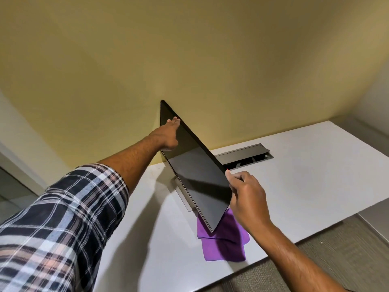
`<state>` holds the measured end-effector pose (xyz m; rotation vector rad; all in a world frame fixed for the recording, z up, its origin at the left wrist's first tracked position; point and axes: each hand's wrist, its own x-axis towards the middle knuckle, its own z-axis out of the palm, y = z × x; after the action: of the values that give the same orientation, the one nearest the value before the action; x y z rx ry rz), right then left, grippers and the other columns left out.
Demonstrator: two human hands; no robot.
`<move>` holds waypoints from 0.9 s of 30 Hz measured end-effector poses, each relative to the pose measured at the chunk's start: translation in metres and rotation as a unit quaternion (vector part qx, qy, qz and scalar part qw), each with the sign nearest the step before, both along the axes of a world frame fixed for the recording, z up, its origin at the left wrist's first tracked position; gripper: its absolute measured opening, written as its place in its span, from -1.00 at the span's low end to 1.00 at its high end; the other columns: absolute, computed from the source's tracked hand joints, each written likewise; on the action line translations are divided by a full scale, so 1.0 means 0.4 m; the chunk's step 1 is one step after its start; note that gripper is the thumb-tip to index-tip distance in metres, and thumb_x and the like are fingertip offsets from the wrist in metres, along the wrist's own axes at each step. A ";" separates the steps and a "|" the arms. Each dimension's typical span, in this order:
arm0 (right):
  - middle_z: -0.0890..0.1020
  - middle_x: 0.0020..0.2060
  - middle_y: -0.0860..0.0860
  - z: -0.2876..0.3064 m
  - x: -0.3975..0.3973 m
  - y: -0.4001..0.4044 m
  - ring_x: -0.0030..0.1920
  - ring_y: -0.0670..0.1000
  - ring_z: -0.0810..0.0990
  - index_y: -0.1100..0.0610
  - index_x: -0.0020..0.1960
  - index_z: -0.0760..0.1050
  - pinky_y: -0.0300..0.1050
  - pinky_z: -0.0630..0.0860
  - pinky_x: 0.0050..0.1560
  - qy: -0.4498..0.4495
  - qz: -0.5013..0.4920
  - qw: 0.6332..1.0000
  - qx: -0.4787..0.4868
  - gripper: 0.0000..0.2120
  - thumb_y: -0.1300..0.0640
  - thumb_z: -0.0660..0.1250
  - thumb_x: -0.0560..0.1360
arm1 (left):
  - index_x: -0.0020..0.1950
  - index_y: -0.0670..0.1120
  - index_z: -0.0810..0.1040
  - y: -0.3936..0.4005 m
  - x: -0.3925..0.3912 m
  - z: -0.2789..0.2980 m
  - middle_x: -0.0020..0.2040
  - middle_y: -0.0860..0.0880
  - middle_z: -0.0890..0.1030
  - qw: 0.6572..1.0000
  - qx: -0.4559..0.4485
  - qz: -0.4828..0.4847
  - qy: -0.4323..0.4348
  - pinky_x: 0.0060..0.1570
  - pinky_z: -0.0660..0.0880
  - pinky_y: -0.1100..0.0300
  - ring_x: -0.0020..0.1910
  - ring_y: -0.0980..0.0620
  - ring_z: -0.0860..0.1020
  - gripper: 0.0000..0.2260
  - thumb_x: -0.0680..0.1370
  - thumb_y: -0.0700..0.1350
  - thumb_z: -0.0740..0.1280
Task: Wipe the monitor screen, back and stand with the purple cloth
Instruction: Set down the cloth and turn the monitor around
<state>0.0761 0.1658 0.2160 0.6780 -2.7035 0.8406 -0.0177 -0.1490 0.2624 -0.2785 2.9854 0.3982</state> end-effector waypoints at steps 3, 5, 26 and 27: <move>0.61 -0.02 -0.02 0.009 -0.005 0.015 -0.02 -0.09 0.44 0.12 0.44 0.57 -0.27 0.43 -0.04 -0.012 0.006 1.000 -0.001 -0.42 0.46 0.47 0.47 | 0.66 -0.04 -0.18 0.029 -0.008 -0.012 0.66 0.04 -0.20 1.000 0.010 -0.004 0.000 0.58 0.07 0.05 0.63 0.00 -0.13 -0.13 0.47 -0.37 0.20; 0.60 -0.01 -0.03 0.016 -0.010 0.031 -0.01 -0.09 0.45 0.10 0.47 0.54 -0.38 0.37 -0.05 -0.026 0.012 1.000 0.002 -0.43 0.43 0.46 0.51 | 0.66 -0.03 -0.17 0.047 -0.021 -0.012 0.66 0.05 -0.18 1.000 0.023 -0.006 0.000 0.58 0.07 0.04 0.63 0.01 -0.13 -0.13 0.47 -0.38 0.19; 0.54 -0.11 -0.06 -0.014 0.060 0.040 -0.10 -0.02 0.55 0.11 0.38 0.62 -0.24 0.41 -0.10 -0.043 0.100 0.993 -0.042 -0.58 0.02 0.33 0.56 | 0.66 0.03 0.08 0.116 -0.063 -0.003 0.65 0.12 0.04 0.996 0.088 -0.015 -0.005 0.55 0.08 0.17 0.62 0.09 0.02 -0.20 0.46 -0.46 0.08; 0.53 -0.11 -0.06 -0.017 0.066 0.035 -0.10 -0.02 0.55 0.10 0.39 0.62 -0.24 0.40 -0.09 -0.050 0.106 0.992 -0.039 -0.56 -0.02 0.33 0.56 | 0.65 0.04 0.09 0.116 -0.062 0.000 0.64 0.12 0.05 0.995 0.094 -0.016 -0.009 0.55 0.07 0.18 0.62 0.10 0.01 -0.19 0.45 -0.47 0.06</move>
<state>0.1024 0.1798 0.2093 0.9403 -2.7022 1.0524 -0.0427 -0.1027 0.2622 -0.2132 2.9036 0.6655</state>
